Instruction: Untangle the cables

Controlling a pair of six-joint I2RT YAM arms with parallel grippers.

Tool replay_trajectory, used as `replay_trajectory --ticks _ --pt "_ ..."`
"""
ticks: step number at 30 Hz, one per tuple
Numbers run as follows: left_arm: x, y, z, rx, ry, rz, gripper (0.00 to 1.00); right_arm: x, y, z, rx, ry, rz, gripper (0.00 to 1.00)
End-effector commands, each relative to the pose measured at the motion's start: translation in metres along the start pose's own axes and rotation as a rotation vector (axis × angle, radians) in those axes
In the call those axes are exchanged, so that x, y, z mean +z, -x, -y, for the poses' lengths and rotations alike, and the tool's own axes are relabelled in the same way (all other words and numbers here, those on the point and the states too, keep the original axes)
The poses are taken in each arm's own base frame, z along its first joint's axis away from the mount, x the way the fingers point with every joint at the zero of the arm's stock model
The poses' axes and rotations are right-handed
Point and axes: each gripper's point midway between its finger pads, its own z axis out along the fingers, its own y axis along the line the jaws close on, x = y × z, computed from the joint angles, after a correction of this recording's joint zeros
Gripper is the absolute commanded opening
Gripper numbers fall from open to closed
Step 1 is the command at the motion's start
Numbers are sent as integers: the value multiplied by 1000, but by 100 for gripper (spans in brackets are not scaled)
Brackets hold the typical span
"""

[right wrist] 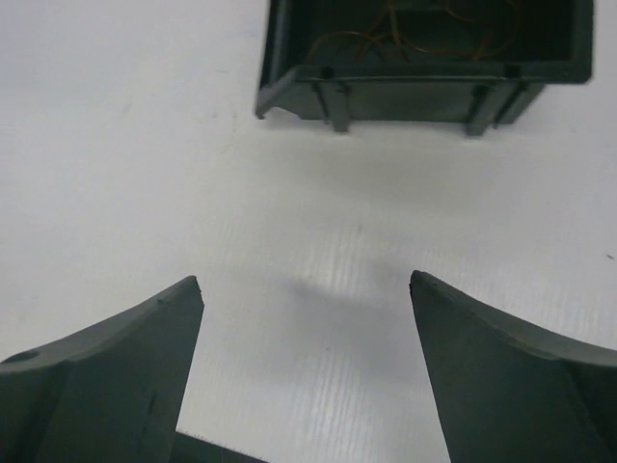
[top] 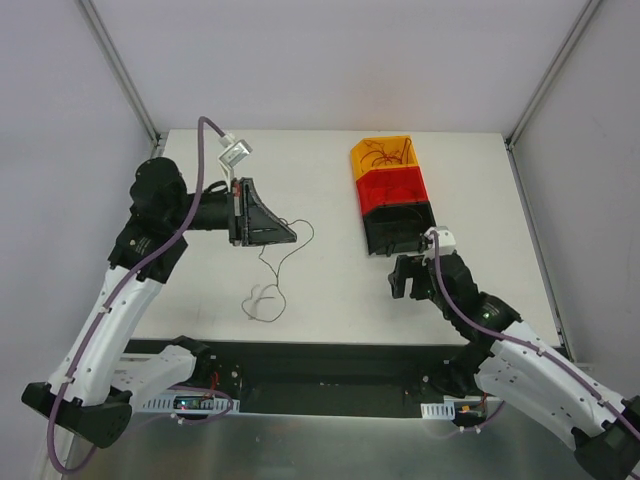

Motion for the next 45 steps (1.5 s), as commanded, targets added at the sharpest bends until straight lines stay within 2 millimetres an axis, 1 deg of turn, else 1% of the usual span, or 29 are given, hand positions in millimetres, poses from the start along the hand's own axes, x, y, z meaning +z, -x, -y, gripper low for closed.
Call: replay_trajectory --ticks 1,3,6,9,13,14,16,18,19,20,22,23,24,25,26,28,31,33,35,36,37,39,41,43,45 --pt "5 -12 -41 -102 68 4 0 -24 41 -47 -55 252 66 93" --pt "9 -21 -60 -138 105 3 0 -28 51 -53 -38 273 82 95" --pt "18 -40 -95 -218 178 -12 0 -32 66 -62 -9 307 122 97" --pt "33 -63 -132 -295 253 -60 0 -30 72 -70 11 330 128 97" --pt "59 -100 -168 -382 322 -170 1 -24 67 -72 9 326 89 97" --pt "64 -108 -176 -396 342 -191 3 -23 64 -73 8 331 75 97" --pt "69 -122 -194 -416 389 -222 4 -23 58 -81 2 370 46 97" --pt "73 -132 -207 -433 409 -253 7 -21 46 -92 -9 432 -4 97" --pt "74 -135 -212 -443 414 -264 8 -18 41 -93 -11 438 -22 97" --pt "75 -138 -215 -448 420 -273 12 -14 35 -94 -15 440 -42 97" --pt "75 -137 -219 -439 430 -270 23 -7 24 -93 -25 432 -79 97" --pt "75 -135 -219 -422 433 -266 32 -2 18 -92 -27 423 -102 98" --pt "73 -133 -218 -401 437 -256 46 2 14 -91 -33 415 -115 98" --pt "71 -131 -216 -381 439 -248 56 6 10 -91 -35 405 -134 98" --pt "69 -127 -213 -352 441 -237 63 9 7 -90 -35 395 -150 98" --pt "60 -124 -210 -319 463 -227 72 15 2 -88 -37 370 -175 98" --pt "39 -116 -205 -291 493 -203 79 23 -4 -81 -45 318 -201 98" --pt "21 -106 -200 -273 516 -171 82 28 -10 -75 -50 280 -230 99" --pt "3 -90 -193 -243 537 -130 84 31 -17 -73 -35 259 -266 99" --pt "-9 -82 -191 -234 564 -108 86 36 -20 -67 -18 210 -271 99" --pt "-16 -73 -185 -210 578 -93 87 39 -23 -68 -3 202 -286 99" --pt "-23 -55 -172 -137 596 -81 88 45 -33 -70 11 197 -323 99" --pt "-23 -38 -158 -82 588 -72 89 51 -40 -70 11 183 -348 98" --pt "-23 -25 -149 -39 577 -61 89 58 -43 -71 9 174 -357 92" --pt "-24 -17 -149 -2 591 -58 89 65 -47 -72 15 163 -367 82"
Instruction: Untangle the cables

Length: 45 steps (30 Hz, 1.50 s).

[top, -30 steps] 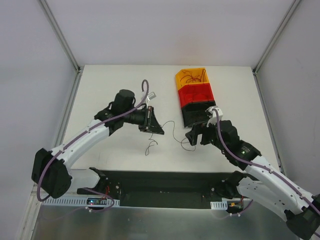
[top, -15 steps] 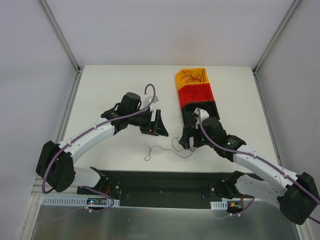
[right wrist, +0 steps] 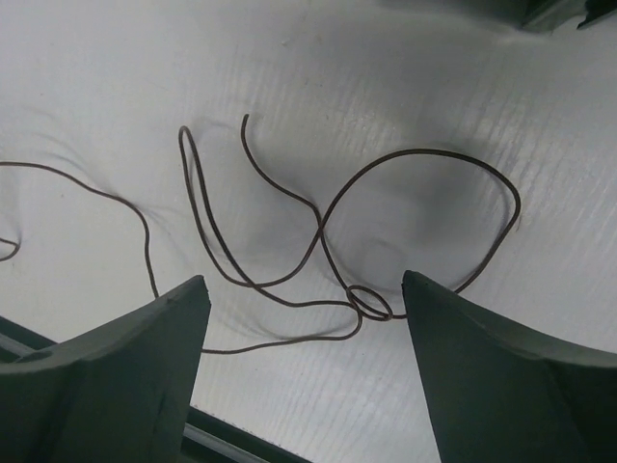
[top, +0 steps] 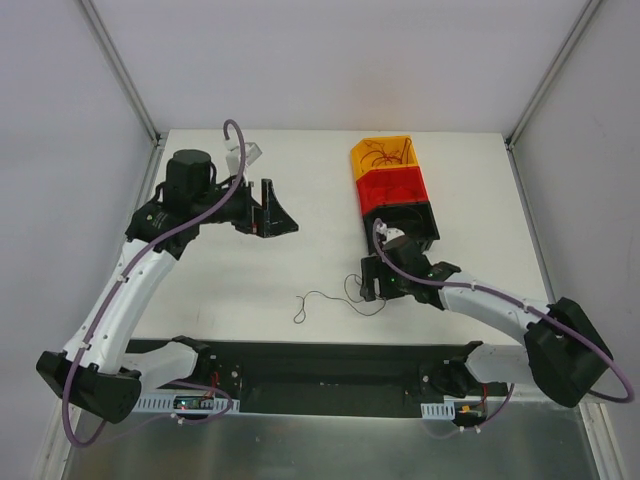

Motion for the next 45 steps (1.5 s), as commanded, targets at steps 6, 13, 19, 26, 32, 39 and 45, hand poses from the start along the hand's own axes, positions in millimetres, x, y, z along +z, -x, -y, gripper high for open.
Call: replay_trajectory --ticks 6,13,19,26,32,39,45 --pt "-5 4 -33 135 174 -9 88 26 20 -25 9 -3 25 51" --pt "5 -17 -74 129 288 -3 85 21 38 -64 -1 135 21 1" --pt "6 -25 -104 154 387 36 83 -45 104 -98 -24 264 219 1" --pt "9 -32 -101 143 356 25 82 -110 174 -67 65 240 411 0" --pt "6 -32 -100 152 360 37 82 -159 224 -31 69 136 543 1" --pt "4 -31 -99 158 359 46 82 -215 267 9 104 24 667 1" --pt "6 -32 -98 154 346 37 82 -280 307 19 123 -9 828 1"
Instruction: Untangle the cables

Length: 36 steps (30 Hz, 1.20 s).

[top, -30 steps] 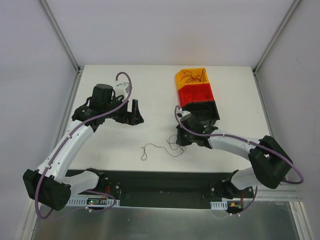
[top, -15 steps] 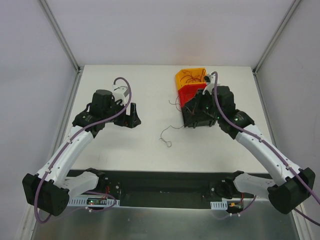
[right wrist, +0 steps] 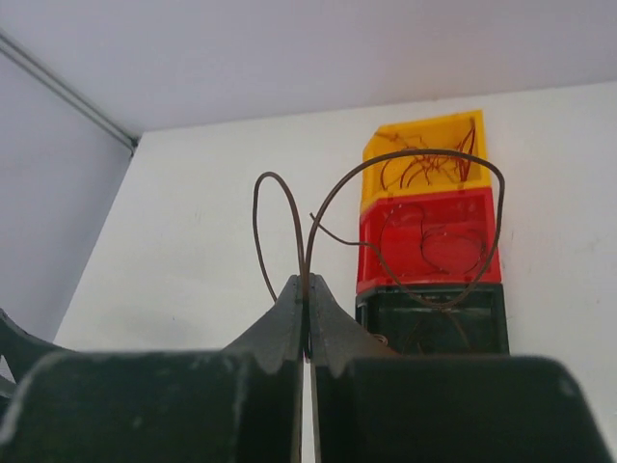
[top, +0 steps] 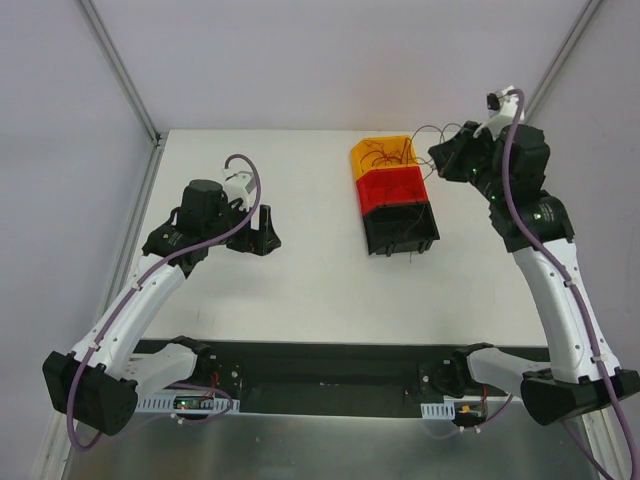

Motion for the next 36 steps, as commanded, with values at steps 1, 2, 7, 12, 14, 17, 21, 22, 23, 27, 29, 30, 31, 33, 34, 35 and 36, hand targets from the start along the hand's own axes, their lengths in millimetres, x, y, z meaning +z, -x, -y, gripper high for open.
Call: replay_trajectory --ticks 1,2,7,12,14,17,21,22,23,27,29,30,31,33,34,35,36 --pt "-2 6 2 29 -12 33 82 -23 58 -4 -24 -4 131 1" --pt "-2 5 2 28 -14 30 82 -26 68 -3 -26 -11 152 1" --pt "-2 4 2 28 -16 30 82 -27 99 1 -41 -24 205 1" --pt "-2 5 2 30 -16 30 82 1 87 15 -76 -42 181 0" --pt "-1 4 1 29 -11 29 82 14 75 24 -73 -57 170 1" --pt "0 4 2 28 -16 24 82 35 45 39 -65 -77 111 1" --pt "1 2 3 24 -23 16 82 49 3 59 -49 -118 38 0" --pt "1 2 2 24 -21 15 82 50 -3 62 -44 -121 29 0" --pt "2 3 2 24 -22 15 82 51 -12 63 -37 -119 15 0" --pt "1 2 3 22 -28 14 82 49 -52 70 2 -120 -70 1" --pt "2 2 2 23 -23 12 82 49 -77 70 43 -108 -115 1" --pt "3 2 2 22 -21 9 82 51 -93 68 63 -83 -144 1" --pt "2 3 2 23 -23 12 82 53 -109 65 76 -54 -177 0" --pt "3 2 3 19 -30 7 82 57 -139 61 60 -30 -223 0" --pt "4 1 4 16 -33 4 82 60 -151 62 51 -36 -239 1" --pt "5 0 3 14 -34 -2 82 61 -164 66 50 -51 -264 1" --pt "6 -1 4 12 -40 -6 82 64 -174 71 61 -66 -280 1"
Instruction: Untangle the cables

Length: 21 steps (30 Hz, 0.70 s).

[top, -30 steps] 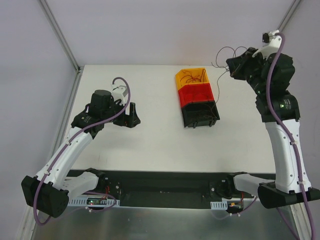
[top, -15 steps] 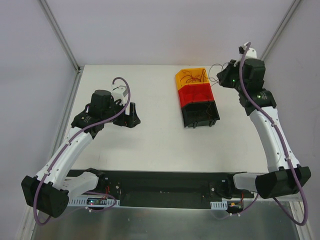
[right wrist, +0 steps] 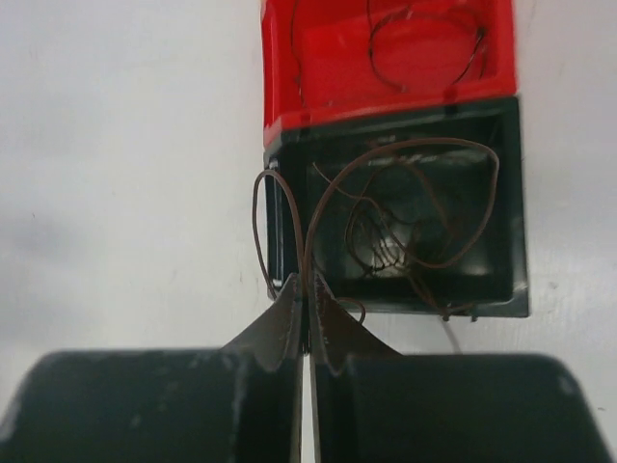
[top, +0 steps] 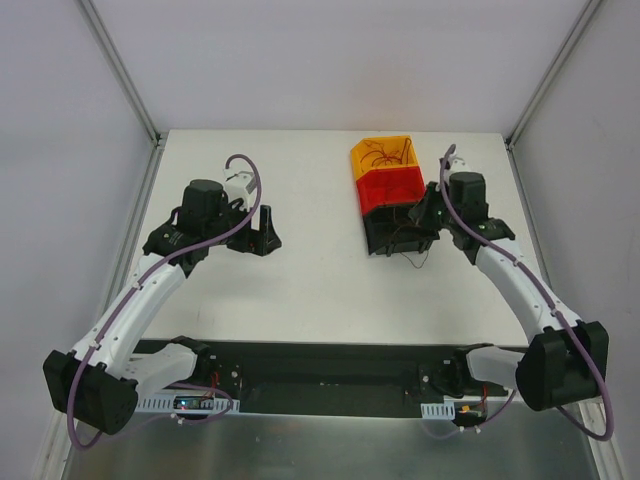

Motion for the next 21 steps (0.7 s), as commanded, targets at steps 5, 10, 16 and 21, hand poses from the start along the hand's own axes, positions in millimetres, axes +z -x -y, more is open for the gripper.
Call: replay_trajectory --ticks 5,10,16,21 --pt "8 -2 4 3 -41 -18 82 28 -19 -3 30 7 -9 0" --pt "9 -2 1 6 -29 -16 82 14 33 -23 1 49 88 0" --pt "9 -2 1 7 -29 -17 82 -4 101 -36 -48 79 227 0" --pt "9 -2 -2 9 -11 -12 82 2 129 -43 -114 110 319 1"
